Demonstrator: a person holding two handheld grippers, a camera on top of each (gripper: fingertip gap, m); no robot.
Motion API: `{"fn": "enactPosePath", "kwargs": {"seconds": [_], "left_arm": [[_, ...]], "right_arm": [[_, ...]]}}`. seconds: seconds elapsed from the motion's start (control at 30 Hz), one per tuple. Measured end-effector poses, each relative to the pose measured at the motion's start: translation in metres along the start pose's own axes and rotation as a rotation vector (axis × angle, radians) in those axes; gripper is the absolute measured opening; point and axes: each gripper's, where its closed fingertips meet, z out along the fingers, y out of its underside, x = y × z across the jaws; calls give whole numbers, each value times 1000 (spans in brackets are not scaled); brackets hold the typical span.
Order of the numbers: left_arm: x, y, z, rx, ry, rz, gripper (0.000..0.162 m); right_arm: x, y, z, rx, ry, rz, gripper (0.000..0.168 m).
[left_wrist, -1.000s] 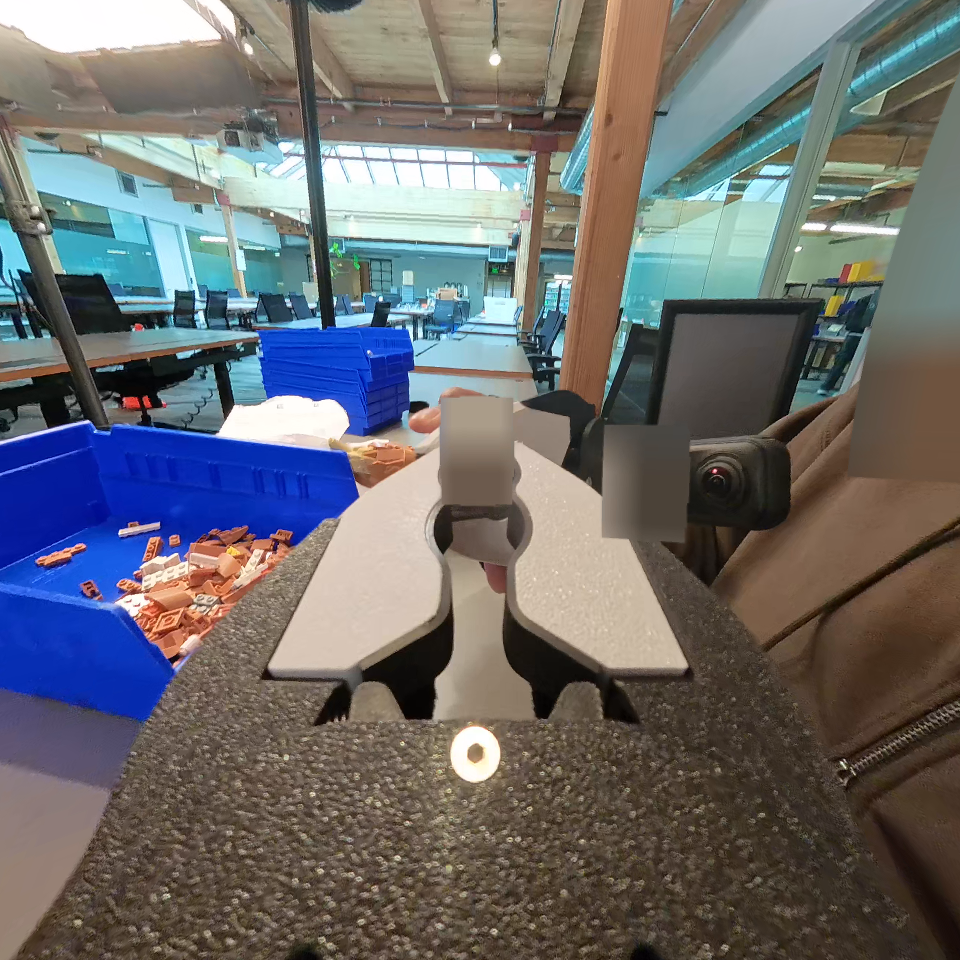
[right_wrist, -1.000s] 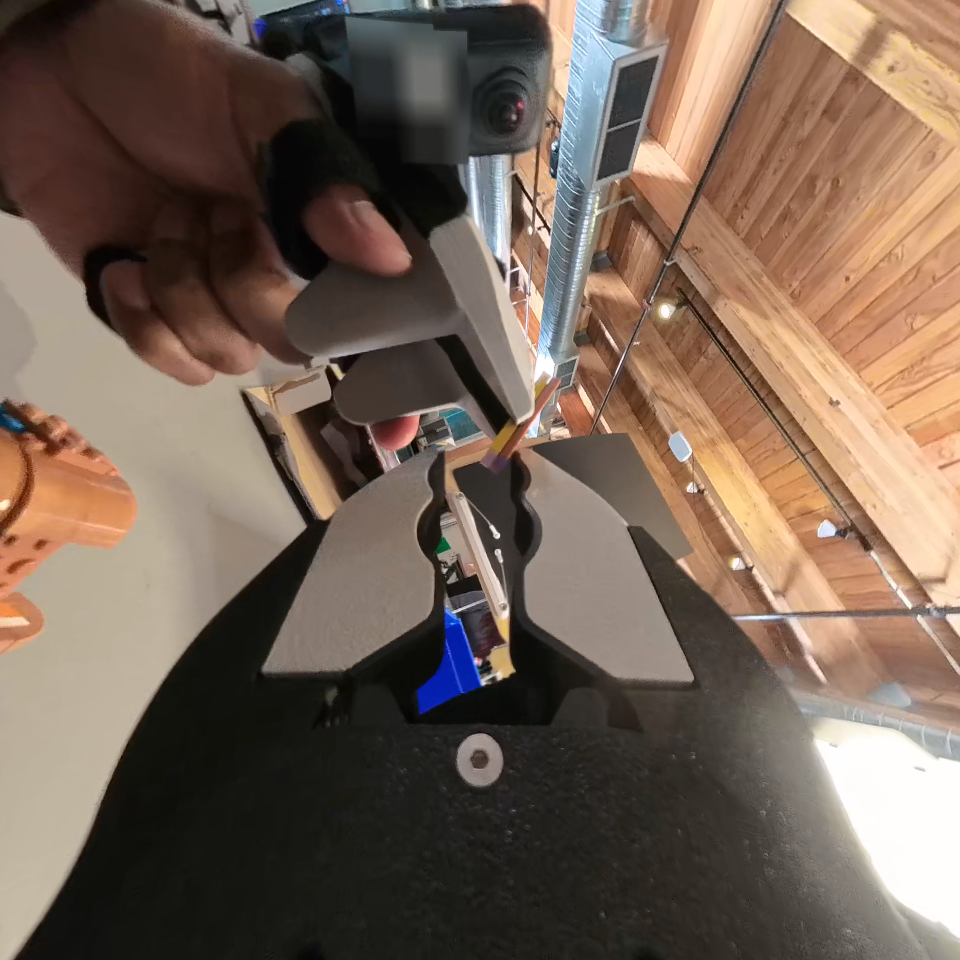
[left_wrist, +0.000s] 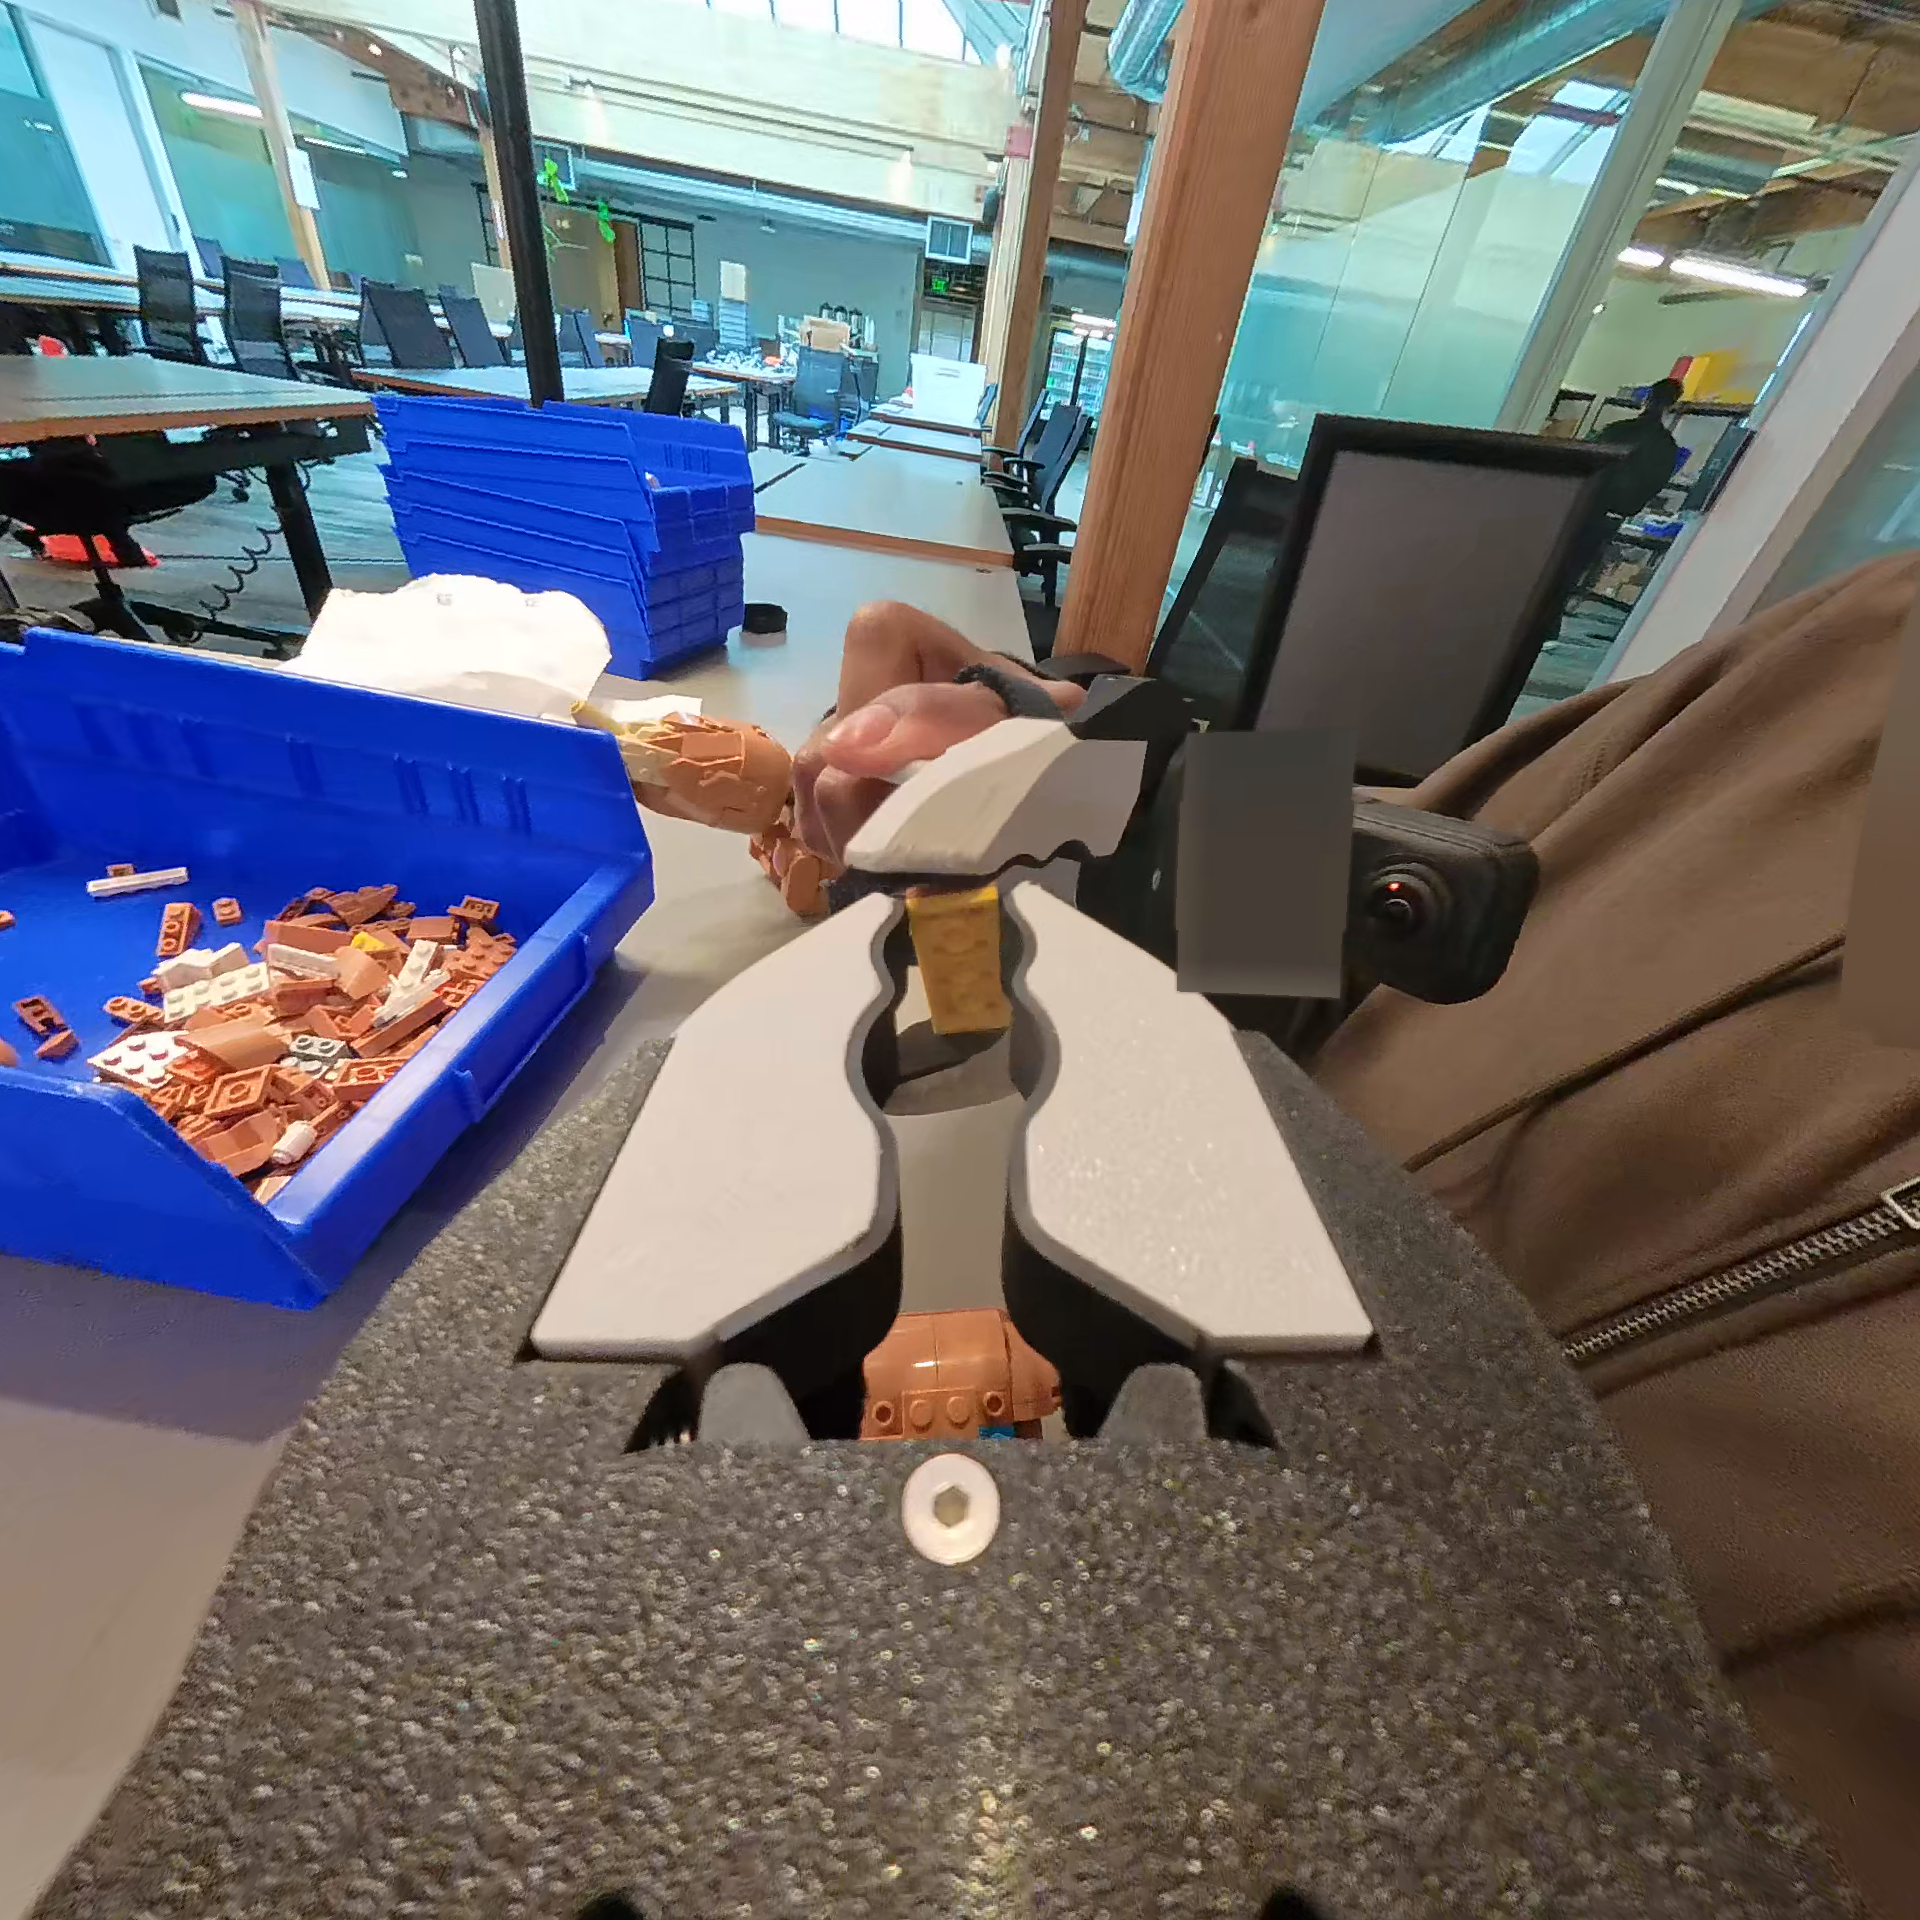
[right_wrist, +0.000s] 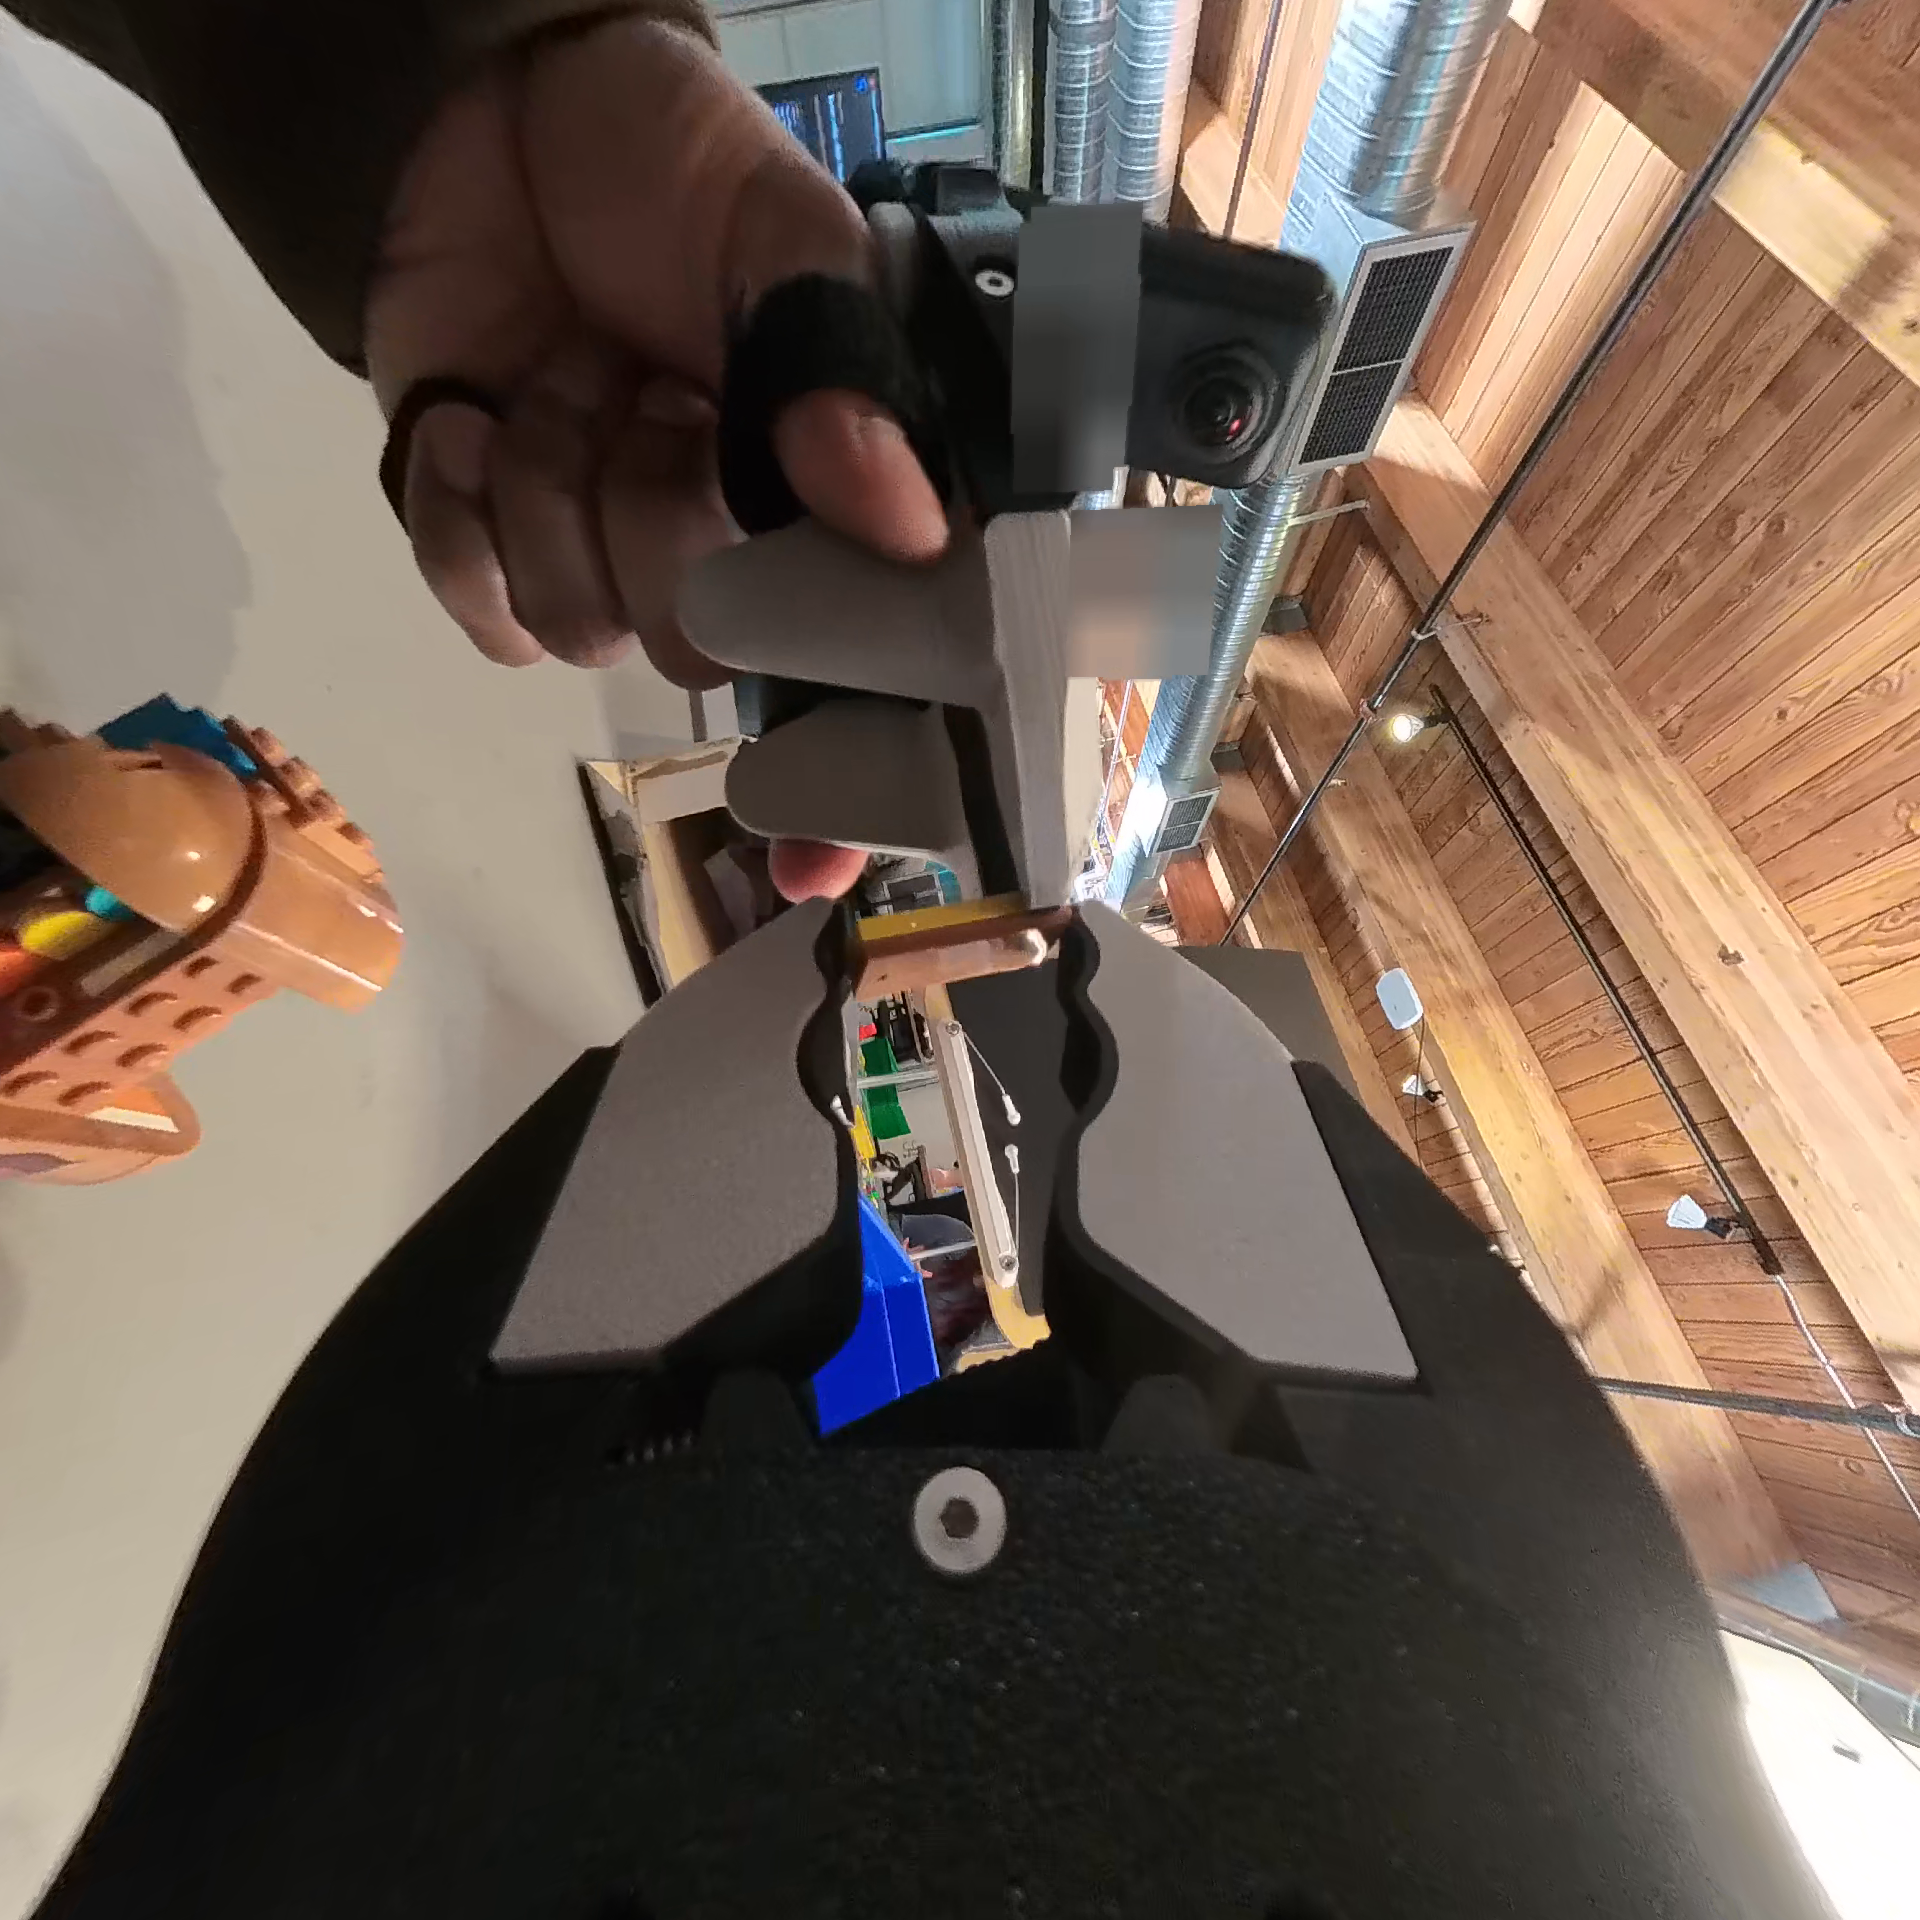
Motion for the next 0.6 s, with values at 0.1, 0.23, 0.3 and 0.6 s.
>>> {"fn": "enactPosePath", "kwargs": {"seconds": [0.1, 0.23, 0.3, 0.6], "left_arm": [[3, 0, 0, 2, 16, 5, 16], [8, 5, 4, -48, 21, 32, 16], [5, 6, 4, -46, 2, 30, 16], [5, -8, 3, 66, -26, 53, 16]], "right_arm": [[1, -4, -2, 24, 5, 0, 38], [-4, -9, -2, 41, -9, -25, 40], [-4, -7, 0, 19, -5, -38, 39], [11, -5, 1, -27, 80, 7, 37]]}}
